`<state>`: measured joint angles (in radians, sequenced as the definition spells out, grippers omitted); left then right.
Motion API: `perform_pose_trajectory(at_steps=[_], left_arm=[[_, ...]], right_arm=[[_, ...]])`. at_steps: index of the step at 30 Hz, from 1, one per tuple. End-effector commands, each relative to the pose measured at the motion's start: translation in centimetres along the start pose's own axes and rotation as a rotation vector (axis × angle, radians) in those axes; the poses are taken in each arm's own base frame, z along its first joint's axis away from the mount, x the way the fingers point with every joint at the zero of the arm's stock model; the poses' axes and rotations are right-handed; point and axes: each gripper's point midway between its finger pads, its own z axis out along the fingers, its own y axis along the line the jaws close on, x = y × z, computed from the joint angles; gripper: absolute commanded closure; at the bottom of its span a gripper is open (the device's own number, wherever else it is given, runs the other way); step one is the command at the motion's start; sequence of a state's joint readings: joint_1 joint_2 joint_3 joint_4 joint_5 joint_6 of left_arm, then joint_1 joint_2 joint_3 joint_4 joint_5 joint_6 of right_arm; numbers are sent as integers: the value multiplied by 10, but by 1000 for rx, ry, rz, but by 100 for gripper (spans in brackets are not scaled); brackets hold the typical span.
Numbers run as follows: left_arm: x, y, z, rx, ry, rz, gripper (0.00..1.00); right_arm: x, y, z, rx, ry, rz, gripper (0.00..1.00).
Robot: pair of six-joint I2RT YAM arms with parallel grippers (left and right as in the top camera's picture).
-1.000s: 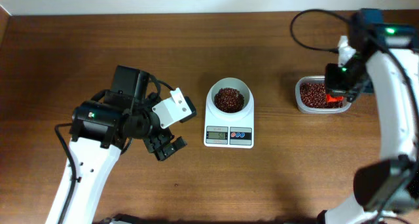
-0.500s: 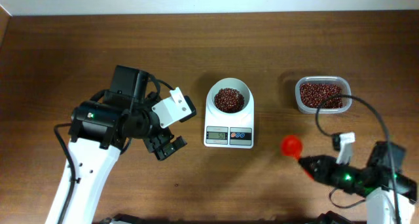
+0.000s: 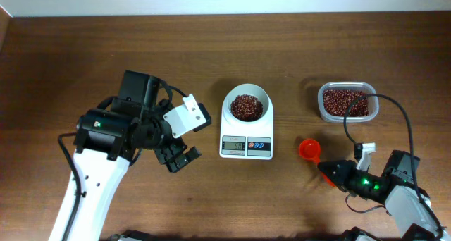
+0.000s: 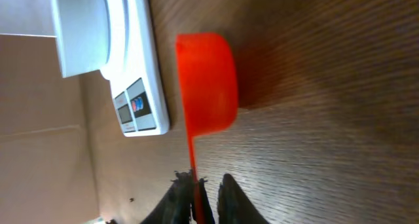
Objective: Scoop and weigh 50g on scale
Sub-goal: 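Carry the scoop right of the scale and lower it onto the table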
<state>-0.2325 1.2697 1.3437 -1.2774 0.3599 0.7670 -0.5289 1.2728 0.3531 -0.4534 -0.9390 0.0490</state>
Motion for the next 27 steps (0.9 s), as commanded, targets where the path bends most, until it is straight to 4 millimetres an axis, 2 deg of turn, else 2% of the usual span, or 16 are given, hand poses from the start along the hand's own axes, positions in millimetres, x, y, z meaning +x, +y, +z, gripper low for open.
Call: perform_pose_trajectory(at_steps=[1,3,5,7,8,11,12,15,16,18,19,20,23,25,27], left_arm=[[-3,0,-4,-5,-17,9,1],[-3,0,-4,-4,-17,8,1],[-3,0,-4,-4,-17,8,1],[-3,0,-4,-4,-17,8,1],[-3,0,-4,-5,-17,9,1],[-3,0,-4,-5,-17,9,1],[-3,0,-4,-5,-17,9,1],[-3,0,-4,-5,-17,9,1],[-3,0,-4,-5,-17,9,1],[-3,0,-4,-5,-17,9,1],[-3,0,-4,-5,-17,9,1],[-3,0,-4,-5,-17,9,1],[-3,0,-4,-5,-17,9,1],[-3,0,-4,-5,-17,9,1],[-3,0,-4,-5,-17,9,1]], right_arm=[[0,-20,-1,110,-7,63,77],[-2,-23,-1,129,-14,63,55],[-6,-25,-2,142,-28,47,21],[-13,-25,-2,141,-50,22,1],[-15,-28,-2,158,-62,37,1],[-19,-55,-9,316,-106,170,1],[-22,-57,-11,330,-118,161,1],[-55,-43,-20,318,-183,99,1],[-67,-30,-22,274,-196,74,1],[-78,10,-22,92,-183,20,1],[-79,29,-24,10,-174,-23,1],[-79,57,-29,-106,-167,-96,1],[-68,107,-51,-261,-190,-224,1],[-51,122,-63,-275,-181,-98,1],[-49,125,-66,-266,-197,-117,1]])
